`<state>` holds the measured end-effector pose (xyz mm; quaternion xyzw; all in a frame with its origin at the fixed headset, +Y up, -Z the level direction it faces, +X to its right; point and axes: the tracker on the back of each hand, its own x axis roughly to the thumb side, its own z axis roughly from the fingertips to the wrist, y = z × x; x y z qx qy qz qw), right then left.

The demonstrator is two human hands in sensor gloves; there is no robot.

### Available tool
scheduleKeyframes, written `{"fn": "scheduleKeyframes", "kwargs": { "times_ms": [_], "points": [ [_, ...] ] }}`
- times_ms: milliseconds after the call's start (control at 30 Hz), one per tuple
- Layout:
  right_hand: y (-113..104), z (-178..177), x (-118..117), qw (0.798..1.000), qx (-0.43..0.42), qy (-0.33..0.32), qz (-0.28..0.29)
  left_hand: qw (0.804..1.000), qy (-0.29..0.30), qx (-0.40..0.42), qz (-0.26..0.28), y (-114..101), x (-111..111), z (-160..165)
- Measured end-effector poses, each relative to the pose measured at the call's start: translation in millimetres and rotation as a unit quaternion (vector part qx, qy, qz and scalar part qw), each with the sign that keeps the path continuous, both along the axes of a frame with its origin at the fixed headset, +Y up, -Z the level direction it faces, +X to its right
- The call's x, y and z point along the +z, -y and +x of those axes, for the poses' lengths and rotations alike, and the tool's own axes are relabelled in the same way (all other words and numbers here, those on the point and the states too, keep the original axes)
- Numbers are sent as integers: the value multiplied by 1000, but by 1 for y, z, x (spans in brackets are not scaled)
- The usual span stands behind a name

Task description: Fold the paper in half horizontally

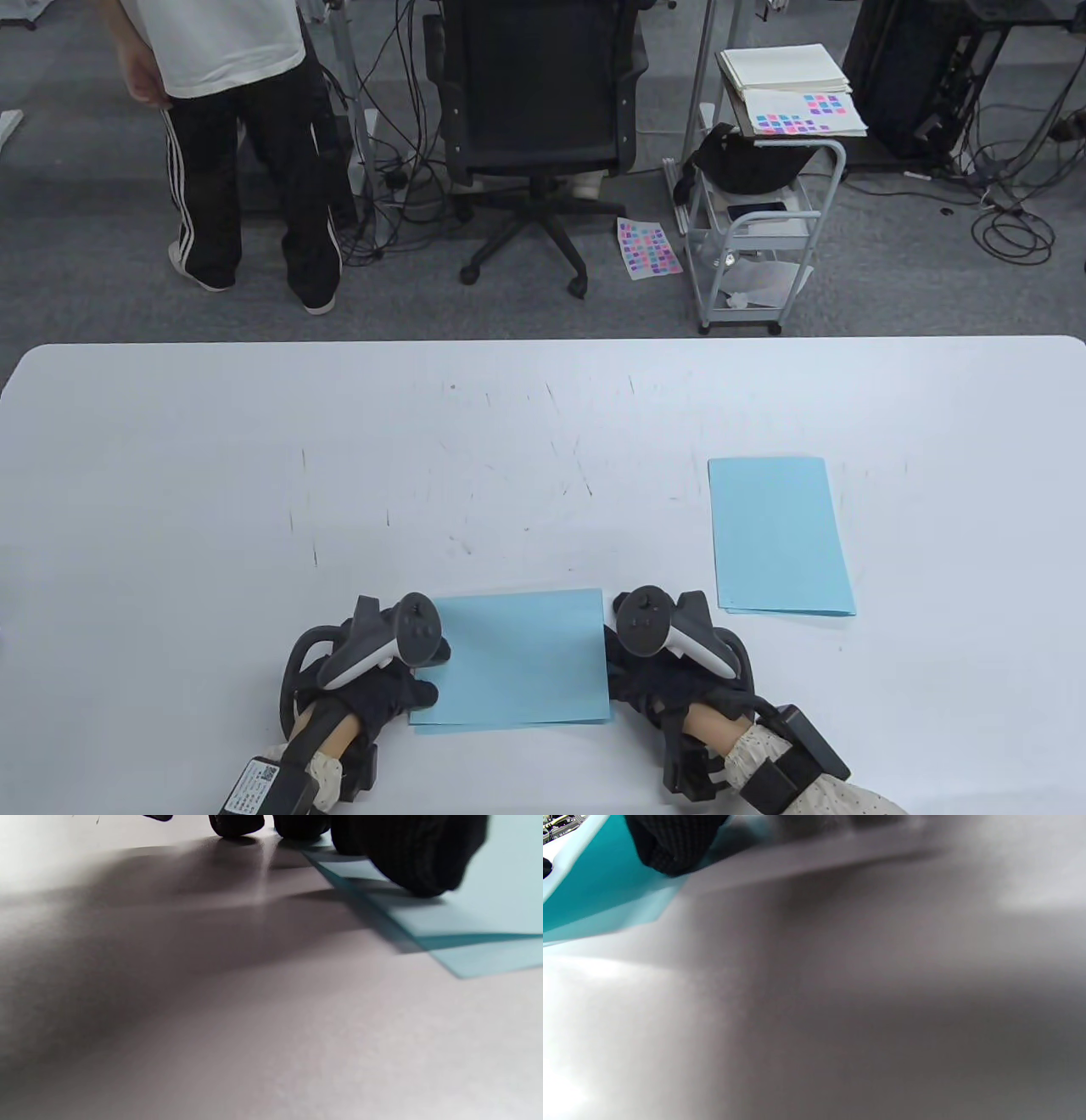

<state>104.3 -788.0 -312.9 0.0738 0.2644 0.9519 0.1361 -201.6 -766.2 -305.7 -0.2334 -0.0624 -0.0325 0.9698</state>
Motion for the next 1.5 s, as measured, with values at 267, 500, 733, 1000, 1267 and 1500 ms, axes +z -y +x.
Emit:
{"fn": "scheduleKeyframes", "kwargs": {
  "times_ms": [267, 500, 733, 1000, 1267, 1500],
  "points": [
    [0, 0, 1, 1000, 2, -1, 1, 1000, 9, -5, -14, 3, 1, 0],
    [0, 0, 1, 1000, 3, 1, 1, 999, 20, -13, -23, 3, 4, 2],
    [1, 0, 1, 1000, -1, 0, 1, 999, 24, -17, -16, 5, 7, 4],
    [-25, 19, -8, 999, -9, 39, 31, 999, 24, -23, -14, 6, 7, 8],
    [-77, 5, -23, 990, -57, 63, 108, 999, 24, -22, -12, 7, 7, 11],
    [-67, -68, -27, 993, -46, -22, 108, 999, 26, -22, -14, 7, 7, 13]
  ]
}}
